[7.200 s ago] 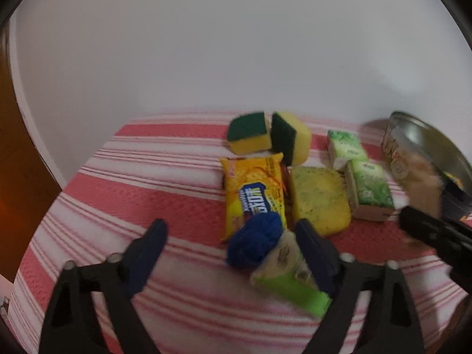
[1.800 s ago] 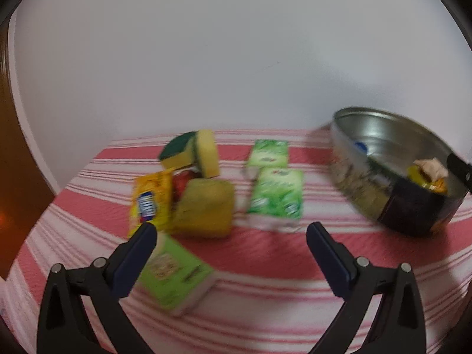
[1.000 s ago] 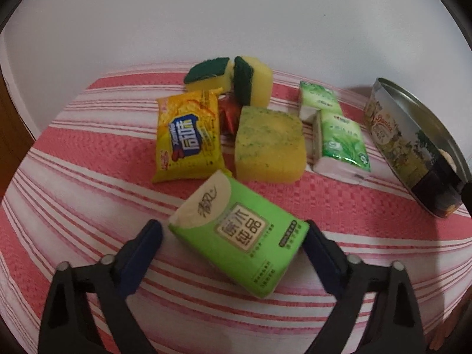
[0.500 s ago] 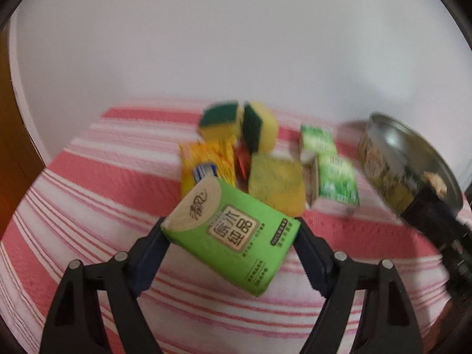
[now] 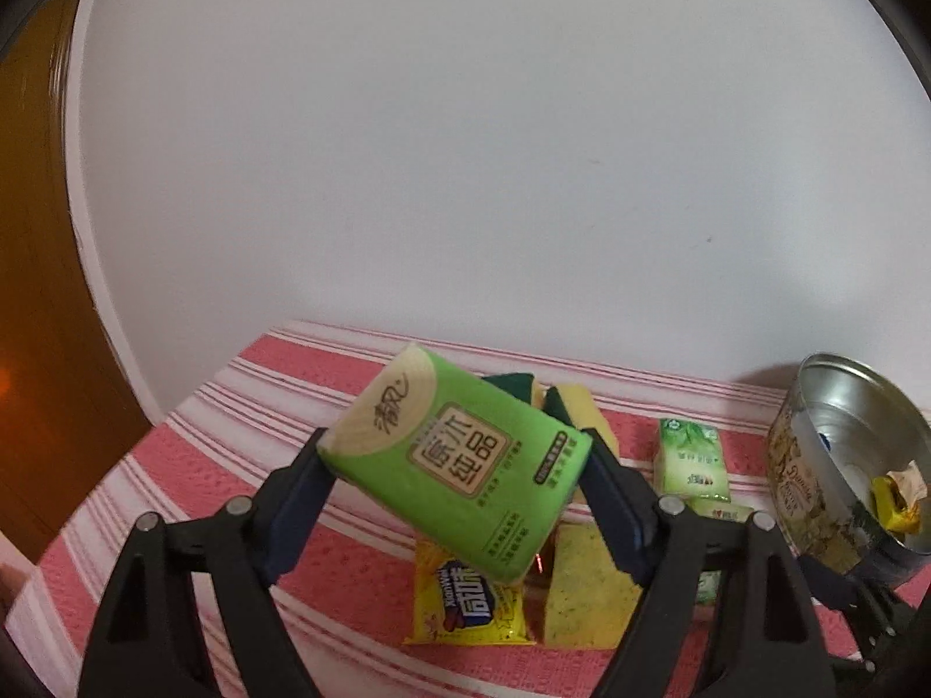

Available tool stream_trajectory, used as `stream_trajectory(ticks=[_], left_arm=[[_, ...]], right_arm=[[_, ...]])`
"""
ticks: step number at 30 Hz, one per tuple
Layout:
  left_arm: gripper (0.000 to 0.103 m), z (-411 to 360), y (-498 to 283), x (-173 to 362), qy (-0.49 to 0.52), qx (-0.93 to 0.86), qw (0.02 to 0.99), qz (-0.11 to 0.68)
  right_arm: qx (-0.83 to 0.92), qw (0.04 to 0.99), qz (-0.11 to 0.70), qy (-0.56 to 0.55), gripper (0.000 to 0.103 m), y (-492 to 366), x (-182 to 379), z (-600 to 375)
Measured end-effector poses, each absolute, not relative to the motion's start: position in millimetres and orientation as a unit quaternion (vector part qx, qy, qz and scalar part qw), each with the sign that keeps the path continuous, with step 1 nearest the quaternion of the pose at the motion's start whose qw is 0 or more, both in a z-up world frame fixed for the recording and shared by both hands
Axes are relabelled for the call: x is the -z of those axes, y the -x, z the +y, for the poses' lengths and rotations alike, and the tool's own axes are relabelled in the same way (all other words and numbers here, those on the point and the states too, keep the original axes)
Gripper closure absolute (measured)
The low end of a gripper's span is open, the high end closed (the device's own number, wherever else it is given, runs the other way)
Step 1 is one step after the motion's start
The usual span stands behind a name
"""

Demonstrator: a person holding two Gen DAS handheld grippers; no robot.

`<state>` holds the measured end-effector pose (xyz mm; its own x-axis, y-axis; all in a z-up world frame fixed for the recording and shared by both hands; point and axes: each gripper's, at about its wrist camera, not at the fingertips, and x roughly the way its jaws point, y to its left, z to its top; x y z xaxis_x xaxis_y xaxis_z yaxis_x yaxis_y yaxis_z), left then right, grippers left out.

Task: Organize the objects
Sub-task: 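Grasp the green tissue pack with the left gripper while the right grasps another tissue pack, then carry both green tissue packs over the silver tin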

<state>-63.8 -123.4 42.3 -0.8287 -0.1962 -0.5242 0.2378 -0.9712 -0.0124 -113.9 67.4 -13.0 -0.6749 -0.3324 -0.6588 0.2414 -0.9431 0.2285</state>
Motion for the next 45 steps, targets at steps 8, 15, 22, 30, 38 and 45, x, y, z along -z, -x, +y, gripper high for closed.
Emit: stream_trajectory(ticks=[8,15,22,30,38,45], left_arm=[[0.021,-138,65,-45,-0.261,0.954,0.144,0.042],[0.021,-145,66,-41,-0.266,0.950,0.157,0.045],[0.021,-136,59,-38,-0.254,0.954,0.153,0.049],[0.021,-108,50,-36,-0.248,0.960,0.120,0.051],[0.021,-53,40,-46,-0.240,0.967,0.086,0.027],[0.021,-19,47,-48,-0.239,0.969,0.061,0.018]], right_arm=[[0.897,0.142,-0.039,-0.418,0.030,149,27,32],[0.896,0.145,-0.013,-0.419,0.048,144,25,29],[0.920,0.182,-0.035,-0.346,0.048,109,-3,51],[0.950,0.174,-0.047,-0.255,0.048,73,-32,88],[0.966,0.128,-0.059,-0.216,0.048,63,-51,132],[0.971,0.102,-0.068,-0.205,0.048,60,-57,165]])
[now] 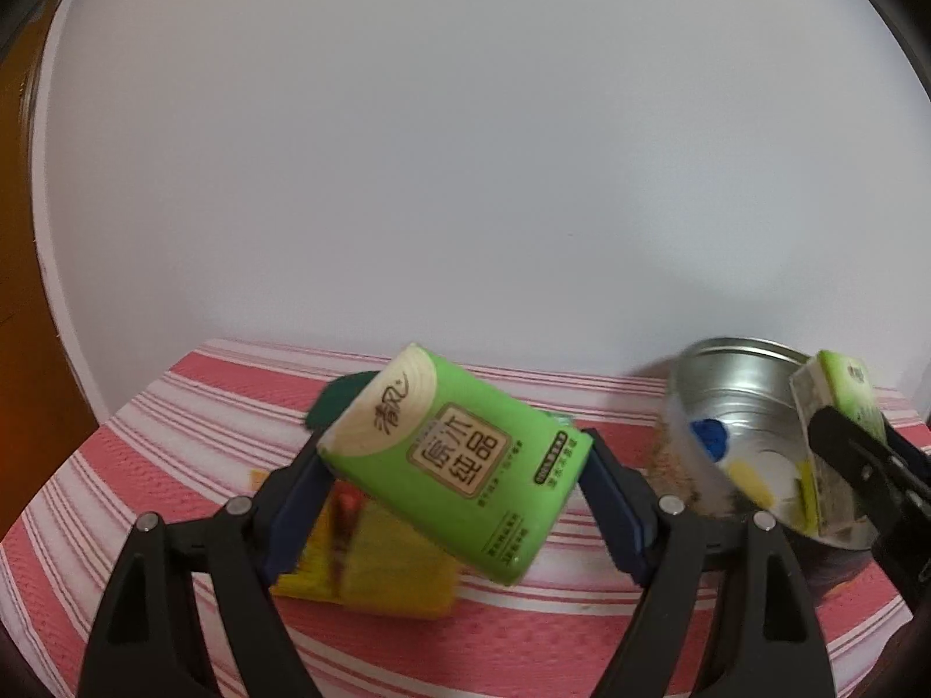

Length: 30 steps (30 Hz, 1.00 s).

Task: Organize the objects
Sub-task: 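Carry both green tissue packs over the silver tin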

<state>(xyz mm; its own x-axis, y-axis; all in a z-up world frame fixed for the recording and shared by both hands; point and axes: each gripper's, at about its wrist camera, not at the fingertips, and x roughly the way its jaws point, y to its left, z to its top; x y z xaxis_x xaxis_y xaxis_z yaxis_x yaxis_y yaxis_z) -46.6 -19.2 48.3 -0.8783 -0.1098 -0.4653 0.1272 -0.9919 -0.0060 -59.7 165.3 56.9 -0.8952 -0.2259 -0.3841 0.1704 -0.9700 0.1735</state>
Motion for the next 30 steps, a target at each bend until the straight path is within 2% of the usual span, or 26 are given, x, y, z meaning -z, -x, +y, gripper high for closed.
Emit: stream_trajectory(ticks=[14,30], left_arm=[[0.021,58,52,-66,-0.227,0.974,0.010,-0.006],[0.021,128,74,-62,-0.240,0.970,-0.041,-0.027]], right_arm=[[0.980,0.039,-0.070,-0.181,0.048,57,-68,222],[0.978,-0.043,-0.085,-0.187,0.048,81,-62,272]])
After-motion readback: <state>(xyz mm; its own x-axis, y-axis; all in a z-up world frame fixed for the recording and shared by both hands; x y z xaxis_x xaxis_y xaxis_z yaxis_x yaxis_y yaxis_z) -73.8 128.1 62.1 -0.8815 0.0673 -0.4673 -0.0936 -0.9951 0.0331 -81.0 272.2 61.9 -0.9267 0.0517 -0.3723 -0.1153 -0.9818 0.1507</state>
